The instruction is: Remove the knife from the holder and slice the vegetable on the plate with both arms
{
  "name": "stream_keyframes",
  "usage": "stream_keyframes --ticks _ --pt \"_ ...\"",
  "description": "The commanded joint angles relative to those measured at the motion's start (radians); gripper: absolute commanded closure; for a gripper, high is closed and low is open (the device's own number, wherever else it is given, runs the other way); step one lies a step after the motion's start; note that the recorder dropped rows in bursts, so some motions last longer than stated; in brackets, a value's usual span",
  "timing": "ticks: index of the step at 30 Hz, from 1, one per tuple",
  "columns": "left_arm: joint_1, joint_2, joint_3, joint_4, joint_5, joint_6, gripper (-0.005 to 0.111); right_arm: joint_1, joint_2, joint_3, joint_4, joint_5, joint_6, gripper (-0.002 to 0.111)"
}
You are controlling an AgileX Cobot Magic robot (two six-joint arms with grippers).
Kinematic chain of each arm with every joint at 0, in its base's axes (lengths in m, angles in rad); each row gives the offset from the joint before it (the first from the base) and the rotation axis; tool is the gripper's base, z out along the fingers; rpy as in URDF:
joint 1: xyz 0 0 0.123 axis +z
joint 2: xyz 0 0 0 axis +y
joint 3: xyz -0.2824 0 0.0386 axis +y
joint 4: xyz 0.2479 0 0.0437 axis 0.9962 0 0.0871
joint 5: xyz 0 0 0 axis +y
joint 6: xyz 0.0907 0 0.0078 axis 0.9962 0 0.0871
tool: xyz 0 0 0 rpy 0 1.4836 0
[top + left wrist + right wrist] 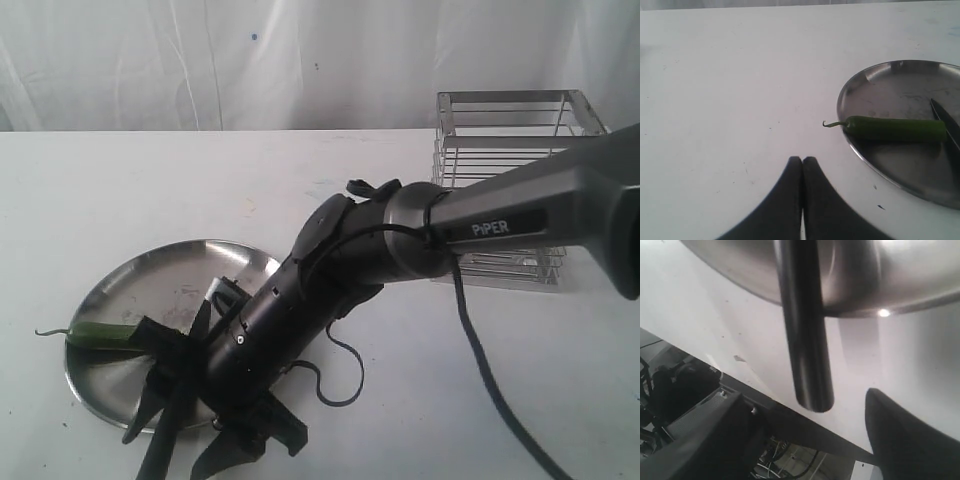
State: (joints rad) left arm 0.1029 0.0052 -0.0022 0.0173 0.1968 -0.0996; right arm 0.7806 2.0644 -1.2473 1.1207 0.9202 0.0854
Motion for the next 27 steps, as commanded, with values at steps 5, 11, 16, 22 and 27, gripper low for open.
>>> stream_keyframes --ticks 5,11,16,22,27 --pt "-0.007 -0.005 0.002 -0.004 -0.001 0.000 0.107 0.007 0.030 0.005 0.013 -0.042 -0.023 0.046" --pt "-0.007 -0.005 0.002 -0.004 -0.001 0.000 0.107 0.035 0.035 0.005 0.050 -0.110 -0.040 0.046" --pt "-0.007 -0.005 0.002 -0.004 -0.001 0.000 0.107 0.058 0.063 0.005 0.143 -0.149 -0.085 0.046" --pt "-0.007 -0.005 0.002 -0.004 -0.001 0.000 0.107 0.058 0.076 0.005 0.146 -0.166 -0.085 0.050" --pt "-0.007 -0.005 0.002 -0.004 -0.001 0.000 0.107 0.058 0.090 0.005 0.146 -0.160 -0.085 0.077"
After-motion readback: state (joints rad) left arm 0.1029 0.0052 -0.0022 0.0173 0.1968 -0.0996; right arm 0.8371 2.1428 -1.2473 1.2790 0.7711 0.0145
